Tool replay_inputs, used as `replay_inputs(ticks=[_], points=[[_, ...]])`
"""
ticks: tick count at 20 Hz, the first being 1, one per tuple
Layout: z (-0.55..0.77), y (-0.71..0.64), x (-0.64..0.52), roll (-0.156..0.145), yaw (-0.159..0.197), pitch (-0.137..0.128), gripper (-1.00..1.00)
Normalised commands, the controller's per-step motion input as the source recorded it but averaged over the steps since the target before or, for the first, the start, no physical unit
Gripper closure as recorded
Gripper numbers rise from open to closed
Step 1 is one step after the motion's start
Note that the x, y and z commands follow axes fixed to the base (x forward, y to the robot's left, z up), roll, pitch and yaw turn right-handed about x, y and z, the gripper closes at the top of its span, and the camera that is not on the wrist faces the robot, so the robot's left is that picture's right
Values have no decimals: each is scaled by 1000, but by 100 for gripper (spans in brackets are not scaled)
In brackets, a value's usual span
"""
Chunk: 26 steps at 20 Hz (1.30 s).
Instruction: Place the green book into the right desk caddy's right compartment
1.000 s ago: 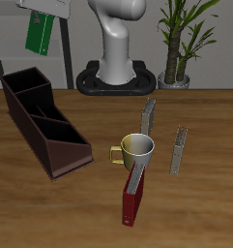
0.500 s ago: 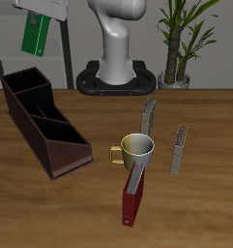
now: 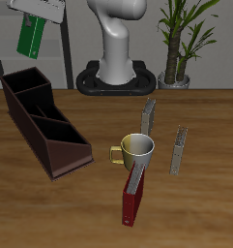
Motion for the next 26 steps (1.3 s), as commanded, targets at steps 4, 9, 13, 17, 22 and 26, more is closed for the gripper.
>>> replay_inputs(ticks=[4,9,13,17,22,26], points=[[-92,-45,134,7,-6,11,100],[10,-81,146,-7,-5,-10,100],[13,-52,156,-8,-11,8,100],[-35,34,78,5,-19,9,100],[-132,49,138,27,-19,28,100],[-185,56,166,25,4,39,100]])
